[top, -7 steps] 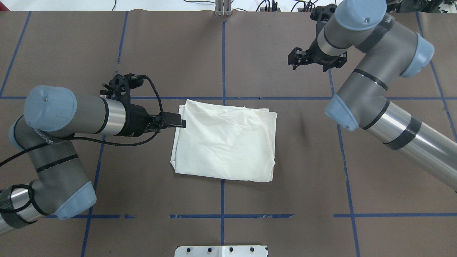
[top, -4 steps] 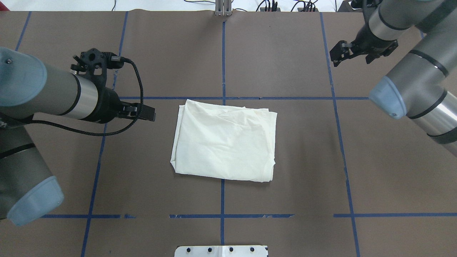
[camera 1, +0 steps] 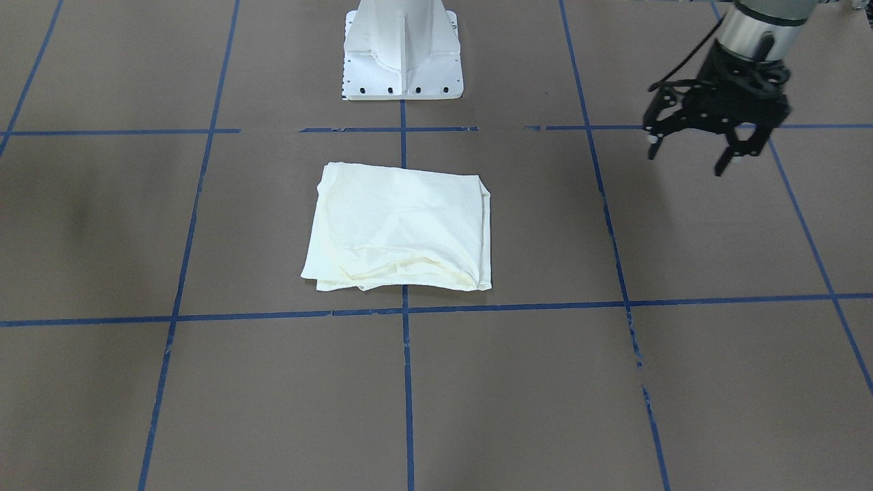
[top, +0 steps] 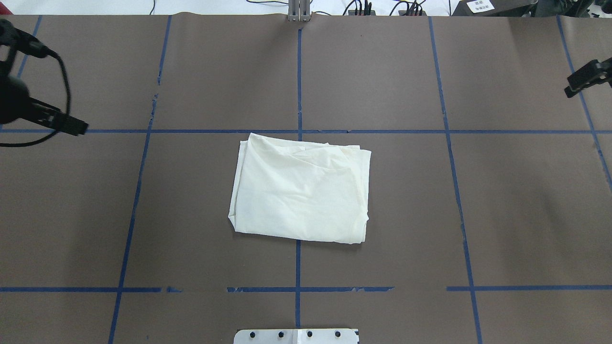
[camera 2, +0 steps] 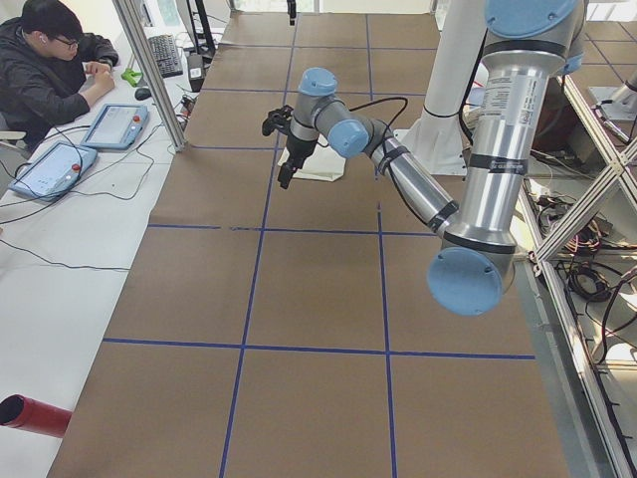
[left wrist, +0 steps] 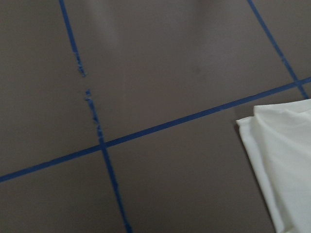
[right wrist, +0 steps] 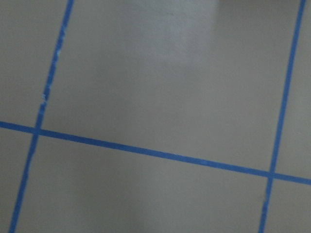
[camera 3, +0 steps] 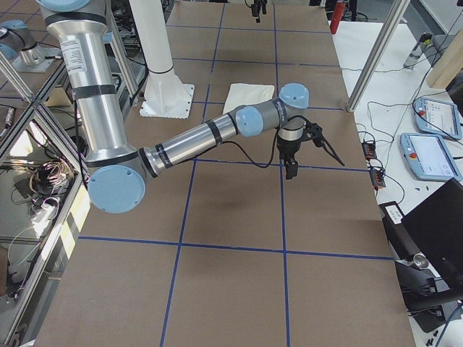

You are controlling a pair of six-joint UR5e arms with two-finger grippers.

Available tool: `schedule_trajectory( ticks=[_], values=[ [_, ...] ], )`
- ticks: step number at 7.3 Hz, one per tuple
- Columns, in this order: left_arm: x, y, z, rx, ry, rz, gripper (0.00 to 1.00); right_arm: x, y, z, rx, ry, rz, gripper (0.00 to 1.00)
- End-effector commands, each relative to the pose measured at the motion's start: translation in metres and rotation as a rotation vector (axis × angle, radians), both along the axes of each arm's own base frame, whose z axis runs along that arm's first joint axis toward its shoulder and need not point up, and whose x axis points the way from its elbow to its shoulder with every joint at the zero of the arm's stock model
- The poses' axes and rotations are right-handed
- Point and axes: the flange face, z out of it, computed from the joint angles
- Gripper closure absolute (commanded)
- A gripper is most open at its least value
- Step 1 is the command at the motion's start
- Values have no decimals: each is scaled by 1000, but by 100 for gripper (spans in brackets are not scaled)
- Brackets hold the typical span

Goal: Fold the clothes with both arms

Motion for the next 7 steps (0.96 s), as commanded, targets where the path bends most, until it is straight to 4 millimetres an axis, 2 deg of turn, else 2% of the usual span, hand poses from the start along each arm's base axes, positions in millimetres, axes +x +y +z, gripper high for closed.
schedule_trajectory(
  ticks=[1, 2, 3, 4, 5, 6, 7],
  values=[
    [-113, -16, 82, -2, -51, 33, 0, 51, 58, 83, -121, 13, 34, 0],
    [-154, -20, 130, -91, -28, -3, 0, 61, 81, 108, -174, 18, 46, 0],
    [-181, -20, 166, -167, -10, -49, 0, 66, 106, 128, -218, 28, 50, 0],
    [-198, -3, 202, -242, -20, -82, 0, 74, 128, 144, -260, 30, 61, 0],
    [-201, 9, 217, -263, -31, -83, 0, 88, 139, 149, -269, 30, 90, 0],
    [-237, 22, 226, -183, -51, -67, 0, 100, 141, 139, -248, 20, 110, 0],
    [-260, 37, 259, -155, -69, -7, 0, 99, 145, 141, -260, -3, 109, 0]
  ],
)
